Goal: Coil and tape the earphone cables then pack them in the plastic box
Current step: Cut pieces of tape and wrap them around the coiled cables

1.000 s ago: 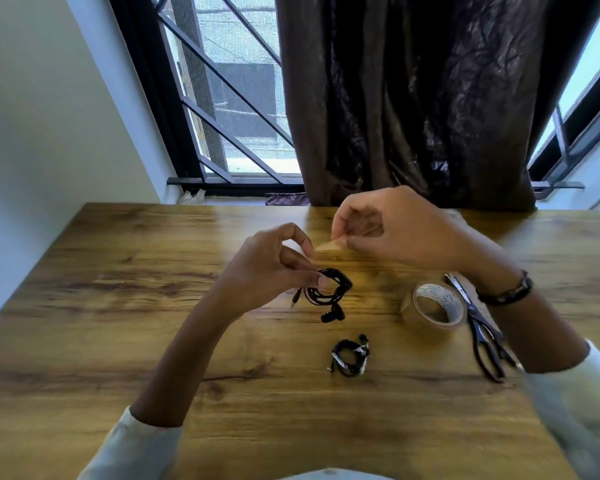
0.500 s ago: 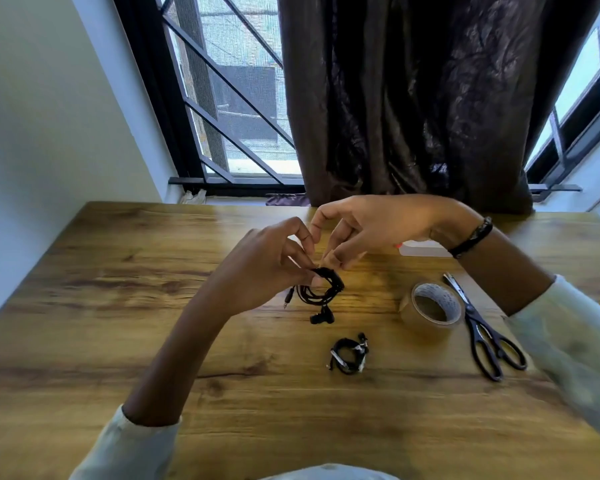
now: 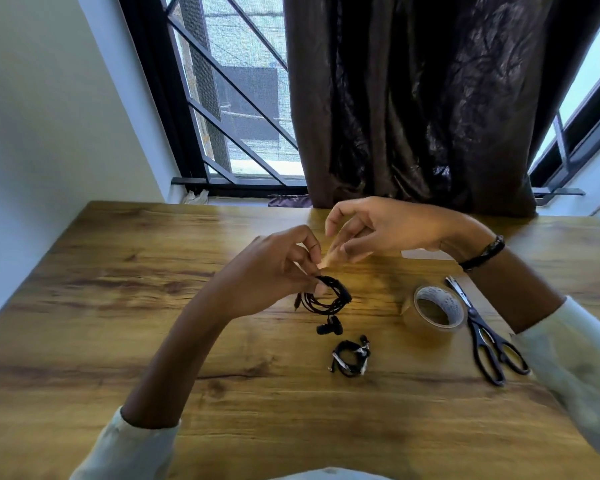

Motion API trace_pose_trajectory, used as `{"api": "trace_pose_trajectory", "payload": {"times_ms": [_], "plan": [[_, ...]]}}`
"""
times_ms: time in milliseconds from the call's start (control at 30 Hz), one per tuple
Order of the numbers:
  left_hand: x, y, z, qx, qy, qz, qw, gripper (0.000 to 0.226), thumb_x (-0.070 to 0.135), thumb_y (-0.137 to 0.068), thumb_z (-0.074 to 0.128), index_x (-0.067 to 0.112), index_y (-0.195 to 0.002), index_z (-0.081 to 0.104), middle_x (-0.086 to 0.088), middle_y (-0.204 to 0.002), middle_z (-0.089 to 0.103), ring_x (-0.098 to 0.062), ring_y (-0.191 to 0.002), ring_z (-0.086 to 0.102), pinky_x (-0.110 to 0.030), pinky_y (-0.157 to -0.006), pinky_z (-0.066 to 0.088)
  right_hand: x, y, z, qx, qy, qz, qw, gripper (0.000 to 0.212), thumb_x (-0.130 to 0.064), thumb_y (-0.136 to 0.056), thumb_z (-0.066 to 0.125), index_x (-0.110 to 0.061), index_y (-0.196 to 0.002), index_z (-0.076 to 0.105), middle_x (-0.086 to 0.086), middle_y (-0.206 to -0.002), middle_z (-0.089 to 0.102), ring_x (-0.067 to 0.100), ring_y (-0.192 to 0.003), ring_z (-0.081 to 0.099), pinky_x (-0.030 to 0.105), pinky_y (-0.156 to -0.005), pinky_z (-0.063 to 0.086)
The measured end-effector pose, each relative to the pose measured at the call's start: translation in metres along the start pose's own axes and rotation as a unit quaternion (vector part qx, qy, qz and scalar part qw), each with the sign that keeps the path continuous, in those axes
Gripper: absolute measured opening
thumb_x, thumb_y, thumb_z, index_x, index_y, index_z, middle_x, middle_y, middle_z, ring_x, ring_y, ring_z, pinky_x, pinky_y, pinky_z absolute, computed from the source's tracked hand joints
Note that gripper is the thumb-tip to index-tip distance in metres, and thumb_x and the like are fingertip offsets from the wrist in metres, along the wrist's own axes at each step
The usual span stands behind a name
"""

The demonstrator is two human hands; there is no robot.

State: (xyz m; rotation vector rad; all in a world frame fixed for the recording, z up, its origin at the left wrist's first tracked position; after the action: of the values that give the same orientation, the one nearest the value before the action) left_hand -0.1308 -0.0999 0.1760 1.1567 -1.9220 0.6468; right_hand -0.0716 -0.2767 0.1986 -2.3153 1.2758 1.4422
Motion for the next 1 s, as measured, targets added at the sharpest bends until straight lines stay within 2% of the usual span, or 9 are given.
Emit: {"api": "trace_pose_trajectory", "payload": {"times_ms": [167,200,267,333,433,567,667,767,1000], "plan": [[0.000,0.002,-0.001,0.027,0.023,-0.003,0.999,0.030,0.021,-0.070,0.083,0.024,-0.084,0.056,0.000,-0.081,0.075,-0.011,-0.077,0.072,-0.043,-0.080,0.058,-0.010,0.018,0.003,0.140,0.018,-0.119,0.983,0.007,-0.005,-0.089,0.065,-0.012,-0.090,0.064,-0.004,-0.088,0.071,-0.003,-0.082,0.068,0.012,-0.071,0.051],[0.001,0.002,-0.002,0.036,0.023,-0.001,0.999,0.030,0.022,-0.070,0.083,0.023,-0.083,0.056,0.000,-0.080,0.074,-0.012,-0.076,0.072,-0.043,-0.079,0.058,-0.009,0.020,0.007,0.161,-0.003,-0.131,0.978,0.013,-0.003,-0.090,0.063,-0.014,-0.085,0.066,-0.006,-0.087,0.071,-0.002,-0.084,0.068,0.012,-0.071,0.051],[0.002,0.003,-0.003,0.058,0.019,0.003,0.998,0.028,0.024,-0.070,0.082,0.024,-0.083,0.057,0.000,-0.078,0.072,-0.012,-0.074,0.070,-0.041,-0.076,0.058,-0.004,0.024,0.014,0.184,-0.077,-0.139,0.970,0.019,-0.001,-0.092,0.060,-0.017,-0.085,0.068,-0.004,-0.090,0.072,0.008,-0.093,0.070,0.024,-0.079,0.057],[0.003,0.004,-0.005,0.071,0.018,0.005,0.997,0.028,0.025,-0.070,0.082,0.024,-0.082,0.057,0.003,-0.075,0.071,-0.010,-0.070,0.068,-0.036,-0.071,0.058,0.002,0.026,0.020,0.191,-0.145,-0.138,0.961,0.015,-0.005,-0.092,0.060,-0.017,-0.092,0.068,-0.004,-0.094,0.072,0.014,-0.100,0.069,0.034,-0.085,0.058],[0.006,0.006,-0.008,0.076,0.023,0.006,0.997,0.030,0.024,-0.068,0.083,0.021,-0.083,0.057,0.001,-0.076,0.072,-0.010,-0.070,0.069,-0.032,-0.070,0.057,0.004,0.030,0.025,0.197,-0.210,-0.148,0.946,0.014,-0.014,-0.088,0.063,-0.015,-0.102,0.065,-0.005,-0.098,0.072,0.013,-0.101,0.068,0.032,-0.085,0.058],[0.012,0.009,-0.012,0.066,0.053,0.013,0.996,0.037,0.034,-0.060,0.082,0.019,-0.082,0.056,0.001,-0.079,0.075,-0.013,-0.074,0.072,-0.032,-0.075,0.059,-0.001,0.032,0.024,0.188,-0.160,-0.162,0.955,0.018,-0.020,-0.085,0.066,-0.013,-0.102,0.064,-0.002,-0.100,0.072,0.014,-0.100,0.069,0.028,-0.086,0.057],[0.018,0.010,-0.014,0.061,0.052,0.028,0.996,0.036,0.034,-0.061,0.081,0.020,-0.083,0.055,0.004,-0.079,0.076,-0.009,-0.073,0.072,-0.023,-0.071,0.057,-0.003,0.029,0.023,0.139,-0.093,-0.153,0.974,0.021,-0.003,-0.091,0.060,-0.012,-0.110,0.058,-0.003,-0.101,0.074,0.008,-0.098,0.069,0.019,-0.082,0.054],[0.023,0.010,-0.015,0.064,0.022,0.035,0.997,0.036,0.031,-0.064,0.083,0.022,-0.085,0.054,0.008,-0.079,0.075,-0.004,-0.070,0.071,-0.019,-0.068,0.056,-0.005,0.026,0.026,0.076,-0.101,-0.123,0.984,0.029,0.003,-0.092,0.056,-0.013,-0.116,0.050,0.001,-0.099,0.075,0.004,-0.088,0.070,0.011,-0.070,0.050],[0.025,0.012,-0.016,0.056,-0.021,0.043,0.997,0.037,0.024,-0.067,0.083,0.026,-0.087,0.052,0.005,-0.081,0.072,-0.005,-0.072,0.070,-0.026,-0.070,0.058,-0.009,0.018,0.026,0.023,-0.116,-0.100,0.988,0.031,0.002,-0.092,0.057,-0.013,-0.117,0.046,0.014,-0.099,0.073,0.018,-0.086,0.072,0.021,-0.073,0.056]]}}
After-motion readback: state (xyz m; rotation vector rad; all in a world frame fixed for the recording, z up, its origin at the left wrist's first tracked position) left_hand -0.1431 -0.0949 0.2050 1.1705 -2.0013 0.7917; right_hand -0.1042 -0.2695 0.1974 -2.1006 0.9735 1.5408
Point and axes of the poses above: each hand's wrist, its own y-axis away from the middle knuckle, its own z-axis out of the palm, x = y × z, the point moved 3 cm from there along -y, towards the middle knuckle
